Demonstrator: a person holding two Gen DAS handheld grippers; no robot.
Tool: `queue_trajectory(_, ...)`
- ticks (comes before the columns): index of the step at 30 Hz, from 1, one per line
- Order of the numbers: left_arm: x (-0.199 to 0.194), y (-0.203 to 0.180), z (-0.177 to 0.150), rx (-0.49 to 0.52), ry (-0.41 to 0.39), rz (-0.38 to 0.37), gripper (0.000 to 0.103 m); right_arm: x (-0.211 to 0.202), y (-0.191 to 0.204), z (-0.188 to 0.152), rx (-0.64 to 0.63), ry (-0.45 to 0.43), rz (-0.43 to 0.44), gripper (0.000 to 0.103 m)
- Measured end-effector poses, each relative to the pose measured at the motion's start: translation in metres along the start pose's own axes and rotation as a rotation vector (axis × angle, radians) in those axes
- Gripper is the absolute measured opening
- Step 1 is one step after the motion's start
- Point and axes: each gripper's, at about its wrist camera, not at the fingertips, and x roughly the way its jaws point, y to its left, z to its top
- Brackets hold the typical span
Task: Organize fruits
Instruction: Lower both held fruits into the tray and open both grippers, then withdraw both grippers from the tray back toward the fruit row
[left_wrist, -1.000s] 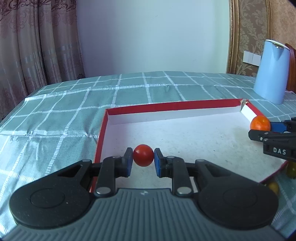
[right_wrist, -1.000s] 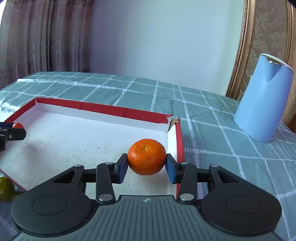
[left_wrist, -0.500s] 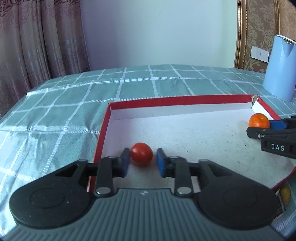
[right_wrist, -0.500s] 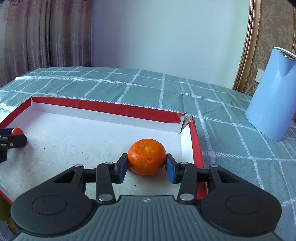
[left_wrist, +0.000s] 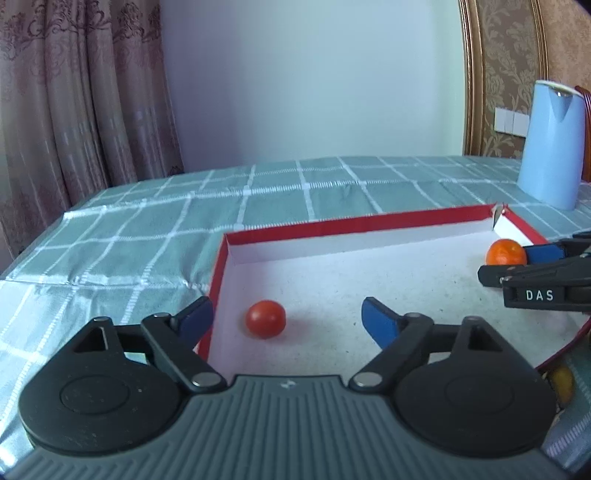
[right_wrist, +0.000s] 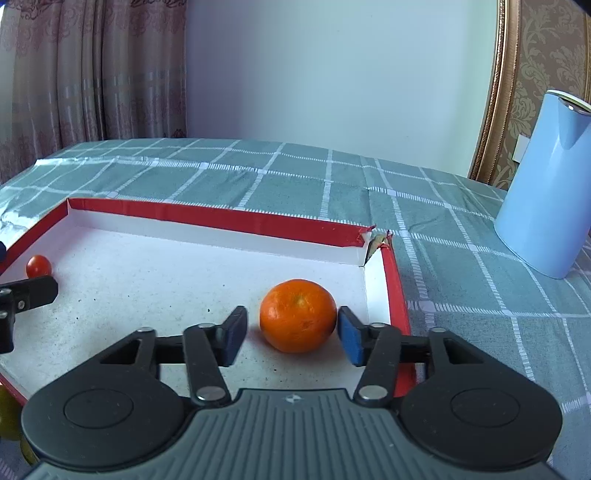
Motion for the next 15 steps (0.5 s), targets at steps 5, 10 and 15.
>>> queue_trajectory(5,-0.005,0.009,-0.001,-0.04,-0.002,0.005,0.09,-0.008,-0.002,0.0,0.01,-0.032,0.004,0.068)
queue_trajectory(10,-0.02,0.021,-0.005,-0.098,-0.027,0.001,0.094,-0.016,-0.011,-0.004,0.057,-0.038,0.031,0.068)
queue_trajectory(15,-0.039,0.034,-0.019,-0.146,-0.049,0.008,0.097,-0.035,-0.022,-0.011,0.094,-0.059,0.05,0.068)
